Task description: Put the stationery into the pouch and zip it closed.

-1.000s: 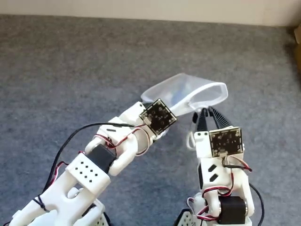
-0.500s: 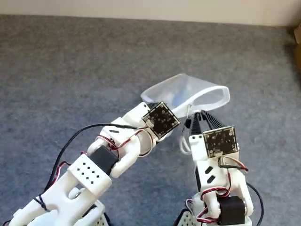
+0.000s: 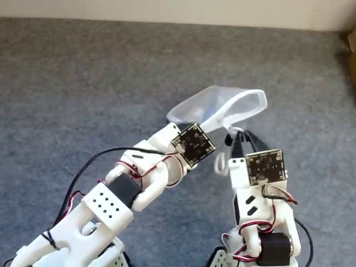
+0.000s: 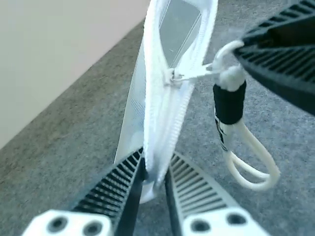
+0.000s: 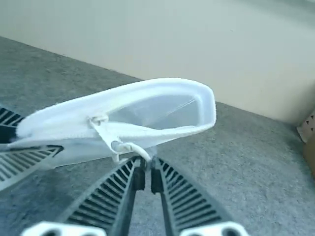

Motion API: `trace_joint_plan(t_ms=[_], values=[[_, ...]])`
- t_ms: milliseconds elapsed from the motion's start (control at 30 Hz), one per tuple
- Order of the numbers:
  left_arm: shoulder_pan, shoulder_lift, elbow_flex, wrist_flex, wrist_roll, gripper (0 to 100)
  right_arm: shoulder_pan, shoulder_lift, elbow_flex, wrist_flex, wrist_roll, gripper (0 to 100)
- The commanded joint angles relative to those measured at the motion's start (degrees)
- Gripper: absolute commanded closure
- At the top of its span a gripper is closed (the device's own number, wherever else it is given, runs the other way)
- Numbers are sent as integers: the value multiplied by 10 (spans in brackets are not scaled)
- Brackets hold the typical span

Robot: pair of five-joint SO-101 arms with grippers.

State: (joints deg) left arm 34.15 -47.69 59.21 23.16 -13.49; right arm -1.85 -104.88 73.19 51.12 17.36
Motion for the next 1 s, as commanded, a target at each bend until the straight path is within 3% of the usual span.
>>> trace_joint_plan(t_ms=[0,233,467,567,800,967], values=[[-1,-14,-18,-9,6,995,42,-3,-33,-17,-1,993],[-10,-14,-6,-8,7,995,111,0,-32,-79,-40,993],[-10,-14,0,-8,8,995,110,-2,-32,-75,-40,992],[-10,-14,0,-8,8,995,77,-2,-36,-36,-40,975],[-11,-14,0,-8,8,995,-36,-3,-84,120,-40,780],[-11,-14,0,-8,8,995,-102,0,-86,128,-38,764]])
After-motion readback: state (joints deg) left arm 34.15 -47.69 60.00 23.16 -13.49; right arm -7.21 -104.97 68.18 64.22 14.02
